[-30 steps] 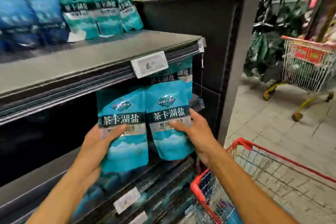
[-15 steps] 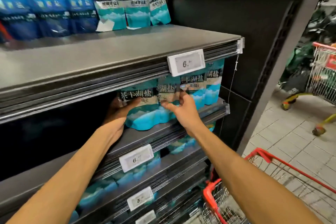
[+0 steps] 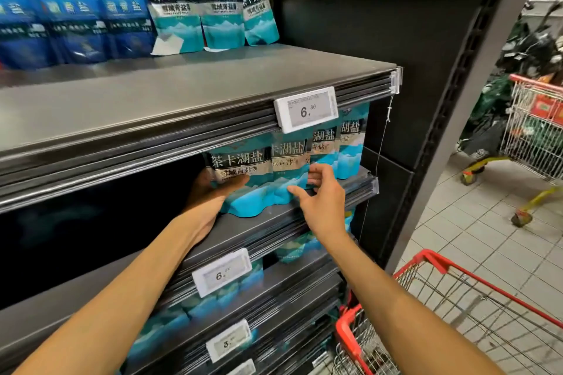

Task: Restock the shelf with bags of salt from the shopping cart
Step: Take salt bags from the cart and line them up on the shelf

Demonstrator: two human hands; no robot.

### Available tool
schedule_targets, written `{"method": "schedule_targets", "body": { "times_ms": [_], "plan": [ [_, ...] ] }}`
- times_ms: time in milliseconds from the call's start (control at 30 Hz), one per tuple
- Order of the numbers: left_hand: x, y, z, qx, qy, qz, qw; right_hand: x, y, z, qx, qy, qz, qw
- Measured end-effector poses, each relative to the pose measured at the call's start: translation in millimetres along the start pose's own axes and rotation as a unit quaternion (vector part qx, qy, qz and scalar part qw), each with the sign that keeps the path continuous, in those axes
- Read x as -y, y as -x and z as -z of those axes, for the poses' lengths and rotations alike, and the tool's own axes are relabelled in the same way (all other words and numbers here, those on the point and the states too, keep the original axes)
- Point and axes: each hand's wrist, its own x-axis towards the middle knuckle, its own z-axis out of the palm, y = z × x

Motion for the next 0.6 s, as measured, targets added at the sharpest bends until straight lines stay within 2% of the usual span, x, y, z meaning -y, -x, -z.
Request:
{"method": "schedule_targets", "body": {
  "times_ms": [233,400,600],
  "plan": [
    [1.1,14.5,-4.1,0.016,-0.005,0.009,1.000,-1.0,3.9,2.8,-0.013,0.004,0.010,1.000],
    [0.3,26.1,-11.9,-0.038,0.004,0.090,0.995,-2.2,3.8,5.0,-0.006,-0.002,0.004,1.000],
    [7.9,26.0,-13.2,-0.075,-0.072,0.094,0.990,-2.4,3.6,6.6,-0.010,-0.014,-0.010,1.000]
  ]
}}
